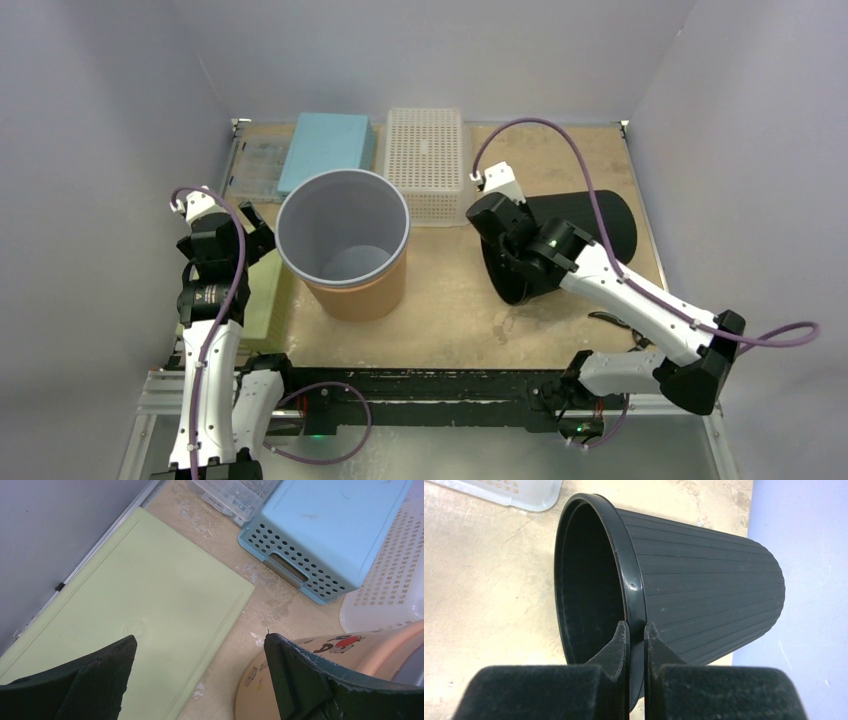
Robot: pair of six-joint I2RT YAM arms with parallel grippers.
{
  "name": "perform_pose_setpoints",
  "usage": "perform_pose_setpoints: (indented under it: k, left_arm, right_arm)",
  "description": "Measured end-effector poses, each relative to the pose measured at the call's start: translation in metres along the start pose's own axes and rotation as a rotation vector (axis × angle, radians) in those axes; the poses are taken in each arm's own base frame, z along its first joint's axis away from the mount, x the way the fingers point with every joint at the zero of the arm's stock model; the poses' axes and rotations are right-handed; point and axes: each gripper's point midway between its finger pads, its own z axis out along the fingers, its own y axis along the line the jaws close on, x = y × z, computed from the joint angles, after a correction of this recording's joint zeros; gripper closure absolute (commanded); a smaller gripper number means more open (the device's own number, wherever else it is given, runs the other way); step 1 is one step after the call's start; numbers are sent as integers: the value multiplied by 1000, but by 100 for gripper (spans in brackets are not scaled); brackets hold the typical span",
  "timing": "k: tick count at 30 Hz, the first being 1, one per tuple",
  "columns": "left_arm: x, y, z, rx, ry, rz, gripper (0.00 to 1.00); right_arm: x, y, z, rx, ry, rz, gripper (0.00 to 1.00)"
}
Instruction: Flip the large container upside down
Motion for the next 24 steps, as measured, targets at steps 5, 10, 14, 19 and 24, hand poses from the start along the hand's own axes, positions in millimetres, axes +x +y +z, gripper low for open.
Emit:
perform_pose_setpoints:
  k: [5, 10, 14, 19, 24]
  left_arm:
    - [0, 0, 0, 0, 0, 0, 2]
    - [0, 1, 0, -4, -1, -1, 2]
    - [0, 1, 0, -8, -2, -5, 1]
    - [-1, 2, 0, -12, -4, -8, 1]
    - [-1, 2, 0, -15, -5, -8, 2]
  right_arm:
    - [-7, 36, -8, -1, -7, -86, 100]
    - [-12, 58, -10, 53, -27, -164, 100]
    - [-8, 64, -13, 107, -31, -239, 100]
    - [-2, 79, -23, 162, -52, -349, 100]
    - [2, 92, -36, 175, -76, -417, 100]
